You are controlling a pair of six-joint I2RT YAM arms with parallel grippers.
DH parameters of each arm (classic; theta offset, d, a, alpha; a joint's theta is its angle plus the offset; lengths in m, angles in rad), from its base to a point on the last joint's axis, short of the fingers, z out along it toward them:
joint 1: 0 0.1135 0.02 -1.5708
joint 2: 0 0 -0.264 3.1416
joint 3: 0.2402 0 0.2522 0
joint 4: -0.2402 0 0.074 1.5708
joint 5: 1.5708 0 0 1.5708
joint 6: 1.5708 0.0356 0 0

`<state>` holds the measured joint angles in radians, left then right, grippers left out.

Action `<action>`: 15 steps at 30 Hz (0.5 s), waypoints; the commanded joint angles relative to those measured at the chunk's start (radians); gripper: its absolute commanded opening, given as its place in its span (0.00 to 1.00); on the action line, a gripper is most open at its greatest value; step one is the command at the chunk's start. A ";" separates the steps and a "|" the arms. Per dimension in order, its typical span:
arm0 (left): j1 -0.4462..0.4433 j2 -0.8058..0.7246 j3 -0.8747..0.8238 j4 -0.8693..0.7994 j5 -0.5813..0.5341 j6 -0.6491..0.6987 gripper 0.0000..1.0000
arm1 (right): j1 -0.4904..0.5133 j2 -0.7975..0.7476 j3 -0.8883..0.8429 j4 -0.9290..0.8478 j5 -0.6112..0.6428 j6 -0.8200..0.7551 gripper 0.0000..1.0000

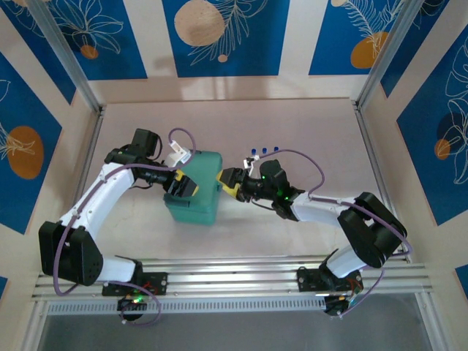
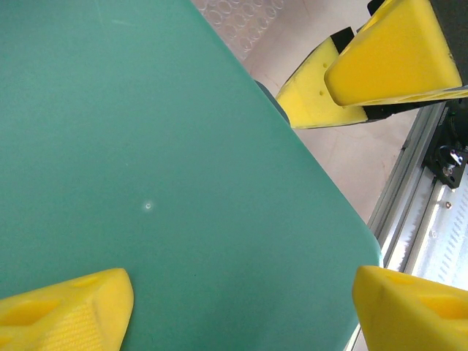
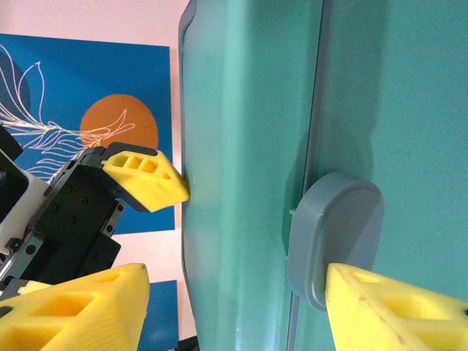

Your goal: Organize the chemistry lab equipment

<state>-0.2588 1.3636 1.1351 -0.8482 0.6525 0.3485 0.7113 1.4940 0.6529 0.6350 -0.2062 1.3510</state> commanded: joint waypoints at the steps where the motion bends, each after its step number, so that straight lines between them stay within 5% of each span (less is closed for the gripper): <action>1: -0.026 0.050 -0.035 -0.028 -0.050 0.012 0.81 | 0.008 -0.053 0.057 0.069 -0.010 -0.023 0.65; 15: -0.027 0.049 -0.034 -0.025 -0.048 0.011 0.81 | 0.002 -0.069 0.105 -0.013 -0.024 -0.039 0.65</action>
<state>-0.2604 1.3636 1.1351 -0.8471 0.6518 0.3485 0.7143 1.4425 0.7464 0.6353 -0.2142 1.3357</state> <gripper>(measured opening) 0.810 0.647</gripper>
